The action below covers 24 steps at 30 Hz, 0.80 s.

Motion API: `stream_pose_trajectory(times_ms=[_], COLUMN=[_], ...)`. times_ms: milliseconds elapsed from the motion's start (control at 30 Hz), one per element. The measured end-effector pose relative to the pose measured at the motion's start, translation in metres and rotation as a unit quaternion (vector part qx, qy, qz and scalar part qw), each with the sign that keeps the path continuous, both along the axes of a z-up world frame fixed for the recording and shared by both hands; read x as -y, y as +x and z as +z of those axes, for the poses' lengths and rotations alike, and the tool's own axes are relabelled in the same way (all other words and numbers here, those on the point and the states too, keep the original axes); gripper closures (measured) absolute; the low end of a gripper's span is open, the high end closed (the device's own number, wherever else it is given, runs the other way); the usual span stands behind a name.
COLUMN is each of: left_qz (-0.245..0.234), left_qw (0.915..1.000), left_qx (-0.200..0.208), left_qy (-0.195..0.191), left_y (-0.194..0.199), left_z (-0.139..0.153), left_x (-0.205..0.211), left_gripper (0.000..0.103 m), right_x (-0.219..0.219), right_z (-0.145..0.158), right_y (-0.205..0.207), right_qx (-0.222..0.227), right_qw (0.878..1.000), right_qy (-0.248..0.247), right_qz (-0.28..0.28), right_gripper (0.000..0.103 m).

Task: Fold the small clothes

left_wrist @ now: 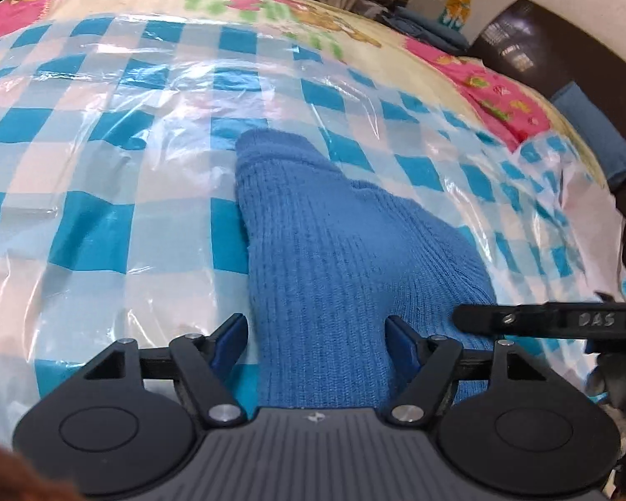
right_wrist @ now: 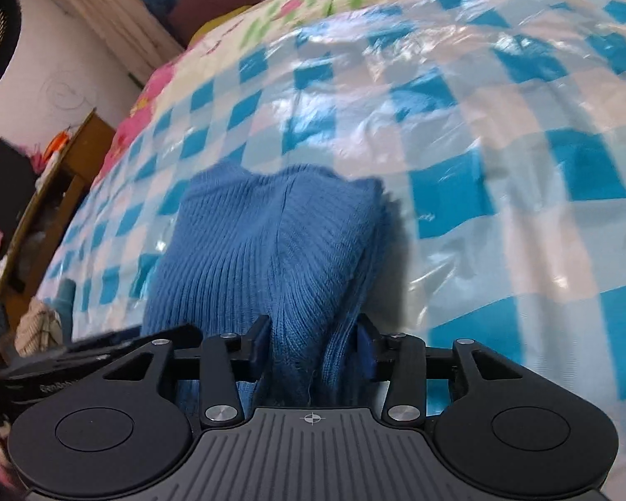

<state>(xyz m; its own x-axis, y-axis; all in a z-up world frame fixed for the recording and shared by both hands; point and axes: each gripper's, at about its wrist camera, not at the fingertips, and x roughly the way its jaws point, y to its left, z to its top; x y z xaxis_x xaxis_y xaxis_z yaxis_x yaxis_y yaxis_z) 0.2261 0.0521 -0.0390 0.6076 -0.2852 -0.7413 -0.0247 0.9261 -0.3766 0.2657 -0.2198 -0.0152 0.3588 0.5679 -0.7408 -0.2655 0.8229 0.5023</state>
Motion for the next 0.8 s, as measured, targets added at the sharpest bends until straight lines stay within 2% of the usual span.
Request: stream_pose_trajectory(times_ms=[100, 200, 367, 500, 633, 800], left_qz=[-0.004, -0.002, 0.012, 0.016, 0.021, 0.046], left_qw=[0.9991, 0.9991, 0.999, 0.9989, 0.9987, 0.997], left_qx=[0.031, 0.035, 0.033, 0.034, 0.038, 0.058], left_qy=[0.028, 0.025, 0.029, 0.029, 0.027, 0.025], left_y=[-0.003, 0.002, 0.013, 0.02, 0.027, 0.035], left_z=[0.011, 0.013, 0.008, 0.004, 0.002, 0.008], left_x=[0.006, 0.007, 0.005, 0.004, 0.002, -0.003], left_gripper=[0.028, 0.028, 0.028, 0.028, 0.028, 0.028], right_x=[0.008, -0.003, -0.05, -0.076, -0.078, -0.067], right_z=[0.024, 0.043, 0.027, 0.007, 0.002, 0.018], right_y=[-0.004, 0.007, 0.046, 0.063, 0.068, 0.07], right_qx=[0.044, 0.101, 0.123, 0.114, 0.093, 0.116], right_qw=[0.999, 0.994, 0.986, 0.979, 0.981, 0.985], right_qy=[-0.018, -0.042, -0.1, -0.142, -0.134, -0.106], right_qz=[-0.015, -0.009, 0.046, 0.088, 0.103, 0.068], right_gripper=[0.061, 0.06, 0.06, 0.061, 0.086, 0.092])
